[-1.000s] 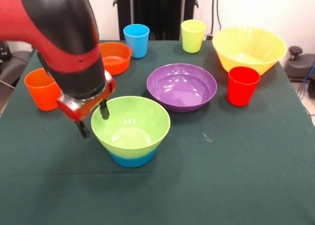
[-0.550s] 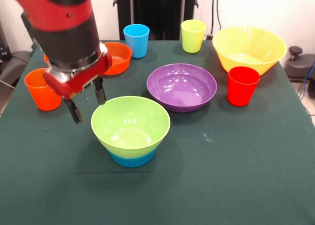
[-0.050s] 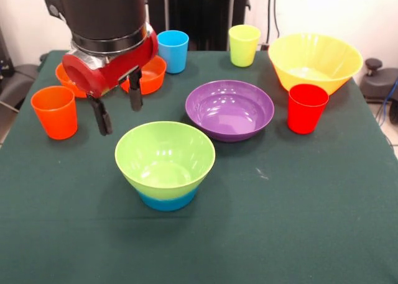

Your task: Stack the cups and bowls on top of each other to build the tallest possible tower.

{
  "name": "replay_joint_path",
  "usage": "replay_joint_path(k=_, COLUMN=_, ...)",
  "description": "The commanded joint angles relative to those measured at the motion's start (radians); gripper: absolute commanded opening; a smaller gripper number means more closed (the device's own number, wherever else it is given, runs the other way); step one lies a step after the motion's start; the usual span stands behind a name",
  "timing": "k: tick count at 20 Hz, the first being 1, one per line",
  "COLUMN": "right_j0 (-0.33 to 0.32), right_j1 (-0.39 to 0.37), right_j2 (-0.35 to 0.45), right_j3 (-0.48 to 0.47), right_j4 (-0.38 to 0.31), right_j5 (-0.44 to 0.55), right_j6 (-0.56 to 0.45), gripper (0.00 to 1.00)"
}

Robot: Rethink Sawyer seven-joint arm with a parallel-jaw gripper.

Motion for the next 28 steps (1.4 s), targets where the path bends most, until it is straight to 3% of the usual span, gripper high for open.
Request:
replay_joint_path(k=1, right_j0=0.067, right_j1=0.072, right_j2=-0.071, right_j3=-0.070, right_j4=-0.194, right_j5=0.164, right_j6=-0.172, gripper=1.00)
replay_joint_path(k=6, right_j0=0.072, right_j1=0.062, right_j2=-0.075, right_j3=-0.093, right_j4=-0.256, right_j5=0.201, right_j6=-0.276, gripper=1.00)
replay_joint_path(k=7, right_j0=0.060, right_j1=0.037, right_j2=-0.065, right_j3=-0.100, right_j4=-0.276, right_j5=0.226, right_j6=-0.347, gripper=1.00)
replay_joint_path(k=11, right_j0=0.029, right_j1=-0.015, right_j2=-0.043, right_j3=-0.071, right_j4=-0.311, right_j5=0.232, right_j6=-0.430, gripper=1.00)
replay_joint_path(k=20, right_j0=0.021, right_j1=-0.152, right_j2=-0.051, right_j3=0.015, right_j4=-0.352, right_j5=0.241, right_j6=-0.487, gripper=1.00)
replay_joint_path(k=28, right_j0=0.011, right_j1=-0.168, right_j2=-0.054, right_j3=0.056, right_j4=-0.303, right_j5=0.232, right_j6=-0.418, gripper=1.00)
